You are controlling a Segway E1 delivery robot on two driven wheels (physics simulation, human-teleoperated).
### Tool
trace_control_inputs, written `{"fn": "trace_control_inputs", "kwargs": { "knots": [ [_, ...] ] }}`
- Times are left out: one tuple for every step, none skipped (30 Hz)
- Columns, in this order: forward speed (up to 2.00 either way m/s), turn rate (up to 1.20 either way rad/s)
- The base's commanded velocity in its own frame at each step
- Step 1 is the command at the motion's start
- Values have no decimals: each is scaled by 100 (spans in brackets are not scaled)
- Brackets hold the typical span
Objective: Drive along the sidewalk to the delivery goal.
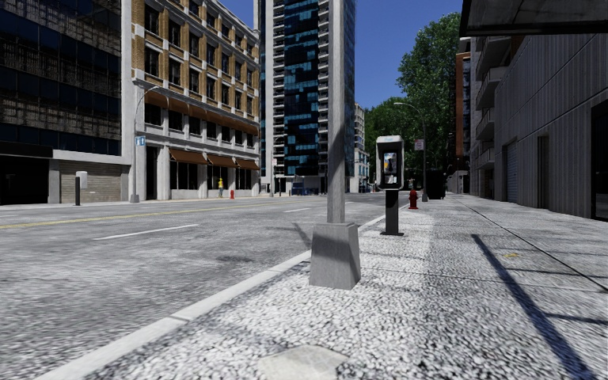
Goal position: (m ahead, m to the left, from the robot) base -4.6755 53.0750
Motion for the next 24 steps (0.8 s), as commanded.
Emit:
{"fn": "trace_control_inputs", "kwargs": {
  "knots": [
    [0, 0],
    [0, 0],
    [0, 0],
    [0, 0],
    [0, 0],
    [0, 0],
    [0, 0],
    [0, 0],
    [0, 0],
    [0, 0],
    [0, 0],
    [0, 0],
    [0, 0],
    [0, 0],
    [0, 0],
    [0, 0],
    [0, 0],
    [0, 0],
    [0, 0],
    [0, 0],
    [0, 0],
    [0, 0],
    [0, 0],
    [0, 0]
  ]
}}
